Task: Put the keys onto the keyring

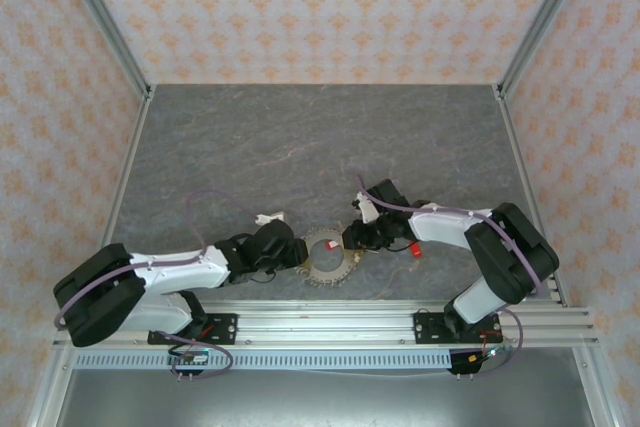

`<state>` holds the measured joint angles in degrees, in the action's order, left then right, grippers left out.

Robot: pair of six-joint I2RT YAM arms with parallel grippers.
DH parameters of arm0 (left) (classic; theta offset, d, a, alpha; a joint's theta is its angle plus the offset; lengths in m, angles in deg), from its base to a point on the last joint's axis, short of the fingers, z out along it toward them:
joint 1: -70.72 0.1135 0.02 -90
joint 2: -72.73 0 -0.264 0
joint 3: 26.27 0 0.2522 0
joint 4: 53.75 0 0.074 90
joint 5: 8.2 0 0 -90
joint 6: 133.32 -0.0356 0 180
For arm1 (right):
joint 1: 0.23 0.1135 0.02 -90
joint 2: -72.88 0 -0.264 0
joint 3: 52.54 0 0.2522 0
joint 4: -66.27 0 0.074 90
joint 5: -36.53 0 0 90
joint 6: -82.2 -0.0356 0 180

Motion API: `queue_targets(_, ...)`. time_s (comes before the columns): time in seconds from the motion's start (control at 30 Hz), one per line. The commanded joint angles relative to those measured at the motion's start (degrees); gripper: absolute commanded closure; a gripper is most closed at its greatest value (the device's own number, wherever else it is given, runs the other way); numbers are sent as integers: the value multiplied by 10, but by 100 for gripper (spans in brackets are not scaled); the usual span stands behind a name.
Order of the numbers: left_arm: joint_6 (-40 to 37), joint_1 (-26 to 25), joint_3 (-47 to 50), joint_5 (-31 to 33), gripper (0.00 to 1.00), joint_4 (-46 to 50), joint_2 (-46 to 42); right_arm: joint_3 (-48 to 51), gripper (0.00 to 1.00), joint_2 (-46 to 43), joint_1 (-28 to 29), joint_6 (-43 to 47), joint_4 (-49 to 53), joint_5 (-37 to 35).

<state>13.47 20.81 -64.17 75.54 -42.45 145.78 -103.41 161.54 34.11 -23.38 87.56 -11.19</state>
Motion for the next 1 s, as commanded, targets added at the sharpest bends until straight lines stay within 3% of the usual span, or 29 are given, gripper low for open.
queue_targets(0.0, -11, -7, -19, 2, 64, -16, 26, 14, 71, -5, 4, 5, -7, 12)
queue_targets(0.13, 4, -7, -24, 18, 73, -9, 58, 17, 74, -7, 3, 4, -14, 20)
queue_targets(0.3, 20, -10, -16, 58, 74, 17, 46, 25, 79, -22, -1, 4, -15, 13)
queue_targets(0.4, 18, -10, -11, 67, 72, 28, 31, 32, 88, -36, -6, -1, -21, 11)
queue_targets(0.7, -6, -11, -3, 89, 54, 36, -45, 50, 100, -77, -16, -28, -53, 14)
queue_targets(0.83, -28, -11, 1, 105, 24, 60, -112, 59, 100, -116, -21, -38, -64, 16)
queue_targets(0.97, -42, -10, -6, 133, 21, 104, -172, 80, 100, -178, -31, -71, -105, 15)
